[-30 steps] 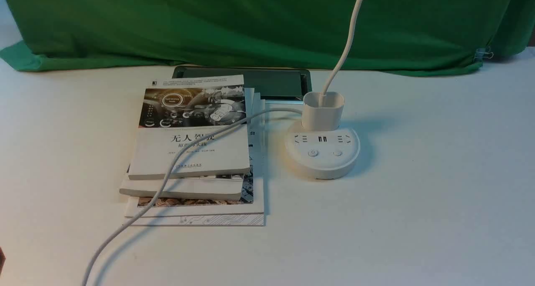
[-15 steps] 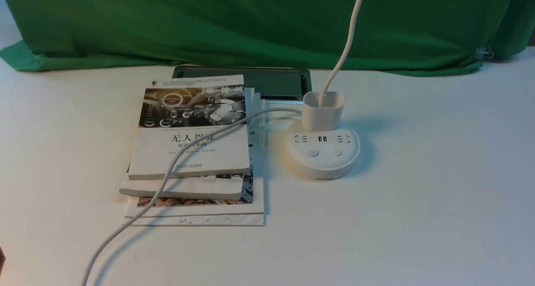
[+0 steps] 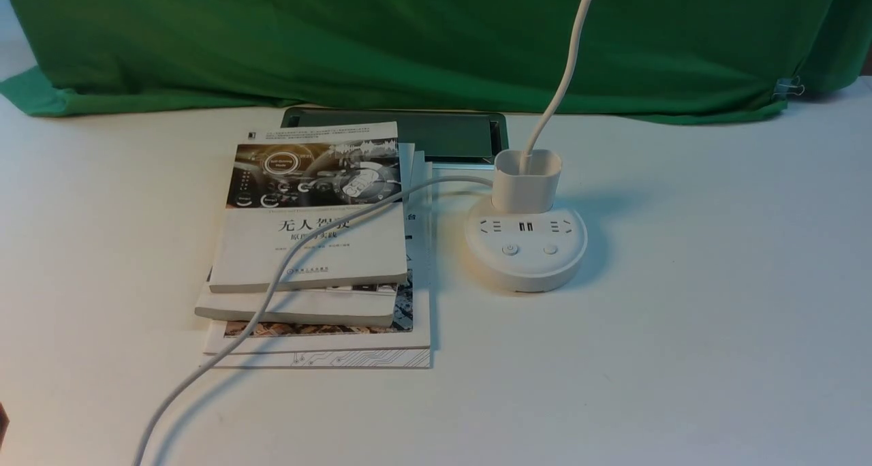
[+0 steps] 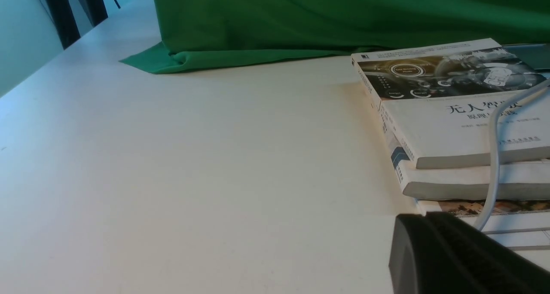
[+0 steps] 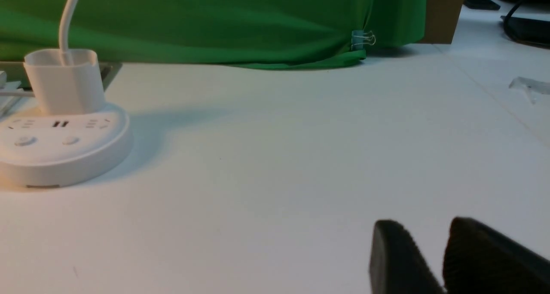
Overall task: Turn on the desk lamp on the white desktop with your hand.
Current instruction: 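Press the button on the base of the white desk lamp with the right gripper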
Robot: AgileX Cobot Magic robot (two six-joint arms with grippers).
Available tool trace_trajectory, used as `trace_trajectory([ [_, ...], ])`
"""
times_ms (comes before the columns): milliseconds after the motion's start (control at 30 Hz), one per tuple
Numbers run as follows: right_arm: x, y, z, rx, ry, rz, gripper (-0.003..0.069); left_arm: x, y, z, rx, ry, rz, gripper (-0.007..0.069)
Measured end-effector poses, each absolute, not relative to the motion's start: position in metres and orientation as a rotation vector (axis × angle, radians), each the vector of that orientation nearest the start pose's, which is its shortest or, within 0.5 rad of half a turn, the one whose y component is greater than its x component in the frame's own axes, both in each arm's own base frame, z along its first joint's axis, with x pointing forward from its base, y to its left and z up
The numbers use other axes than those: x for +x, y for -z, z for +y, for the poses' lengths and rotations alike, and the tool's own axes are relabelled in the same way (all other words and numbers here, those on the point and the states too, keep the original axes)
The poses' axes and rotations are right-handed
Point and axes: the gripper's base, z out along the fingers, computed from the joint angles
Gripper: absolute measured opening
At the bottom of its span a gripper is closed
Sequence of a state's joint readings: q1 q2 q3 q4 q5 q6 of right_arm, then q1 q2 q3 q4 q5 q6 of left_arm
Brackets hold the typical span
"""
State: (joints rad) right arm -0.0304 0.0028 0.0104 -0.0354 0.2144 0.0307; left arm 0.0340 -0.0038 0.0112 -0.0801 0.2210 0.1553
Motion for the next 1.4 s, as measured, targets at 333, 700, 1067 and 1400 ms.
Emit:
trace_trajectory([
  [333, 0.056, -0.19, -0.002, 0.144, -0.08, 1.706, 0.0241, 0.056, -0.19, 0.0, 0.05, -0.067, 1.711, 0.0021],
  [700, 0.056, -0.19, 0.001, 1.042, -0.908, 1.467, 0.0241, 0.056, -0.19, 0.0, 0.05, -0.067, 1.711, 0.0021],
  [1067, 0.057, -0.193, 0.001, 0.76, -0.678, 1.544, 0.0225, 0.056, -0.19, 0.0, 0.05, -0.067, 1.711, 0.0021],
  [1400, 0.058, -0.241, 0.001, 0.448, -0.422, 1.571, 0.0031, 0.056, -0.19, 0.0, 0.05, -0.067, 1.711, 0.0021],
])
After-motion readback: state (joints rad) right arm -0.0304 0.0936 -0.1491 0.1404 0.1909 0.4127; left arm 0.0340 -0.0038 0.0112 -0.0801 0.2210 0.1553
